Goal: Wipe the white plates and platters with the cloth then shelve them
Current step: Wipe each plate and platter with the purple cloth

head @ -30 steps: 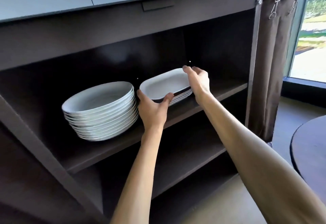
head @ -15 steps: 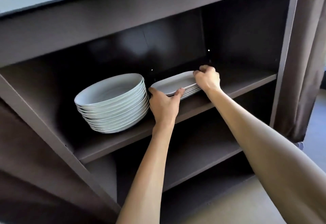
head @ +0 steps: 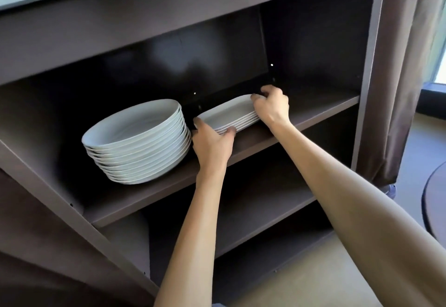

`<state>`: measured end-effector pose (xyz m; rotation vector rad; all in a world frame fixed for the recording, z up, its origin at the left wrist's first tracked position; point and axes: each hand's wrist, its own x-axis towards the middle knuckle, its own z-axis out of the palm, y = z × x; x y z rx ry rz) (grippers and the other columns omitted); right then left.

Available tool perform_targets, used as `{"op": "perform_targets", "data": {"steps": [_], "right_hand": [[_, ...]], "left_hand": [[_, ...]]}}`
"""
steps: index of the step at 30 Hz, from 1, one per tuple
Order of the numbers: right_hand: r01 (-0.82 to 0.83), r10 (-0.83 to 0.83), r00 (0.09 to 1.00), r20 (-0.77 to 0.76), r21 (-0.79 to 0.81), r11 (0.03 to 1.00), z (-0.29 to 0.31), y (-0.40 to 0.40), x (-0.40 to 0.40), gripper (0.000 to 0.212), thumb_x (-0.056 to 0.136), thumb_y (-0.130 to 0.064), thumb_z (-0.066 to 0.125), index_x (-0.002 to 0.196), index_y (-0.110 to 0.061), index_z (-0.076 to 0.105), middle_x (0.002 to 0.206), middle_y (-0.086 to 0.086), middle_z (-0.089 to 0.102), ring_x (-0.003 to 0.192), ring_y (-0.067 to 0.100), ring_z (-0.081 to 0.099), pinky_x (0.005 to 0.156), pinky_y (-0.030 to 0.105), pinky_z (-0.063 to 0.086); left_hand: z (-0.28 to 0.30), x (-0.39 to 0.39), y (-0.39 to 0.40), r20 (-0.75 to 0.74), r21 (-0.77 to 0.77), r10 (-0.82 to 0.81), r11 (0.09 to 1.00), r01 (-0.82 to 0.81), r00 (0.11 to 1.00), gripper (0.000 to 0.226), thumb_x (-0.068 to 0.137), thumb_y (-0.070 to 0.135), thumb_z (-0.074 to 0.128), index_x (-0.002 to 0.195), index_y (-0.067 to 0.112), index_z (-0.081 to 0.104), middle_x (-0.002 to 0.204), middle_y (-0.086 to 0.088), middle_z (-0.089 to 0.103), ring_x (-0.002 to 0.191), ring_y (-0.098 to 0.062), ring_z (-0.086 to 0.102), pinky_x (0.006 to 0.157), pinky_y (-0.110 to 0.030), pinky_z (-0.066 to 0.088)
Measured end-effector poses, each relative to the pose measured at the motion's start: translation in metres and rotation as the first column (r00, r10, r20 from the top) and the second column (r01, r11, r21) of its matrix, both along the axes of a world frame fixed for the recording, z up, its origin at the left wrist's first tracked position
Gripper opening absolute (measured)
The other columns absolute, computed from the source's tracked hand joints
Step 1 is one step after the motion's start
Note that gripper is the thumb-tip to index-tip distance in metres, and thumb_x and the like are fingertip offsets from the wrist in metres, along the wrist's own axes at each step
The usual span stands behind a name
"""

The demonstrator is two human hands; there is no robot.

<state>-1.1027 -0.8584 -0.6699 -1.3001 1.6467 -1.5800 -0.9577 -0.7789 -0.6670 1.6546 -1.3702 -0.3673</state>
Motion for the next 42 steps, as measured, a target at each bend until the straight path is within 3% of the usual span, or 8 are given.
{"op": "perform_targets", "data": {"steps": [5, 8, 13, 15, 18, 23, 31, 42], "right_hand": [[0.136, -0.139, 0.990, -0.014, -0.132, 0.982, 0.001, 0.050, -0.029, 0.027, 0.091, -0.015, 0.063, 0.117, -0.010, 0.071, 0.104, 0.003, 0.072, 0.098, 0.017, 0.067, 0.093, 0.030, 0.052], [0.257, -0.265, 0.962, -0.058, -0.121, 0.959, -0.004, 0.102, -0.075, 0.024, 0.091, -0.013, 0.061, 0.111, -0.013, 0.075, 0.093, -0.002, 0.071, 0.084, 0.008, 0.064, 0.083, 0.022, 0.052], [0.529, -0.517, 0.827, -0.222, -0.004, 0.848, -0.023, 0.206, -0.169, 0.018, 0.093, -0.016, 0.061, 0.099, -0.016, 0.078, 0.093, 0.004, 0.076, 0.082, 0.016, 0.067, 0.075, 0.026, 0.051], [0.640, -0.594, 0.750, -0.290, 0.092, 0.763, -0.035, 0.249, -0.200, 0.019, 0.090, -0.015, 0.060, 0.095, -0.013, 0.078, 0.098, 0.008, 0.076, 0.085, 0.023, 0.065, 0.075, 0.028, 0.047], [0.772, -0.678, 0.631, -0.375, 0.223, 0.595, -0.062, 0.319, -0.238, 0.022, 0.086, -0.012, 0.056, 0.094, -0.008, 0.076, 0.099, 0.014, 0.074, 0.098, 0.035, 0.066, 0.079, 0.035, 0.051], [0.854, -0.681, 0.520, -0.516, 0.346, 0.389, -0.124, 0.403, -0.263, 0.026, 0.088, -0.032, 0.060, 0.095, -0.011, 0.072, 0.105, 0.014, 0.071, 0.110, 0.035, 0.061, 0.094, 0.038, 0.048], [0.937, -0.605, 0.350, -0.715, 0.255, 0.241, -0.156, 0.408, -0.272, 0.047, 0.091, -0.048, 0.052, 0.109, -0.010, 0.071, 0.115, 0.014, 0.067, 0.118, 0.032, 0.054, 0.102, 0.043, 0.041], [0.958, -0.636, 0.286, -0.717, 0.211, 0.193, -0.160, 0.398, -0.287, 0.039, 0.088, -0.041, 0.051, 0.092, -0.009, 0.072, 0.102, 0.011, 0.071, 0.108, 0.031, 0.058, 0.099, 0.044, 0.040]], "left_hand": [[0.000, -0.021, 0.029, 0.129, -0.154, -0.055, 0.985, 0.075, 0.990, 0.075, 0.092, 0.035, 0.071, 0.152, 0.003, 0.038, 0.153, -0.023, 0.040, 0.142, -0.034, 0.040, 0.112, -0.042, 0.041], [0.014, -0.057, 0.048, 0.000, -0.307, -0.158, 0.940, 0.150, 0.987, 0.058, 0.094, 0.030, 0.066, 0.145, 0.007, 0.052, 0.162, -0.022, 0.031, 0.151, -0.029, 0.029, 0.114, -0.040, 0.034], [0.016, -0.145, 0.085, -0.116, -0.456, -0.531, 0.779, 0.430, 0.840, 0.026, 0.095, 0.019, 0.060, 0.117, 0.008, 0.070, 0.144, -0.009, 0.057, 0.135, -0.016, 0.049, 0.111, -0.018, 0.029], [0.004, -0.185, 0.104, -0.084, -0.393, -0.655, 0.714, 0.579, 0.751, 0.012, 0.095, 0.014, 0.060, 0.094, 0.011, 0.071, 0.118, -0.005, 0.069, 0.109, -0.010, 0.059, 0.100, -0.015, 0.040], [-0.024, -0.251, 0.136, -0.072, -0.216, -0.796, 0.601, 0.770, 0.601, 0.017, 0.094, 0.014, 0.062, 0.089, 0.007, 0.076, 0.089, -0.006, 0.074, 0.087, -0.020, 0.066, 0.086, -0.035, 0.053], [-0.081, -0.321, 0.172, -0.127, 0.114, -0.877, 0.452, 0.885, 0.464, 0.025, 0.093, 0.021, 0.065, 0.113, 0.008, 0.076, 0.112, -0.012, 0.075, 0.107, -0.032, 0.067, 0.093, -0.034, 0.052], [-0.127, -0.376, 0.176, -0.298, 0.216, -0.767, 0.526, 0.822, 0.569, 0.054, 0.095, 0.026, 0.067, 0.141, 0.002, 0.052, 0.139, -0.024, 0.059, 0.130, -0.040, 0.054, 0.107, -0.039, 0.041], [-0.155, -0.397, 0.159, -0.194, 0.276, -0.722, 0.609, 0.743, 0.664, 0.043, 0.090, 0.028, 0.073, 0.122, 0.002, 0.064, 0.127, -0.024, 0.065, 0.125, -0.040, 0.056, 0.104, -0.040, 0.044]]}}
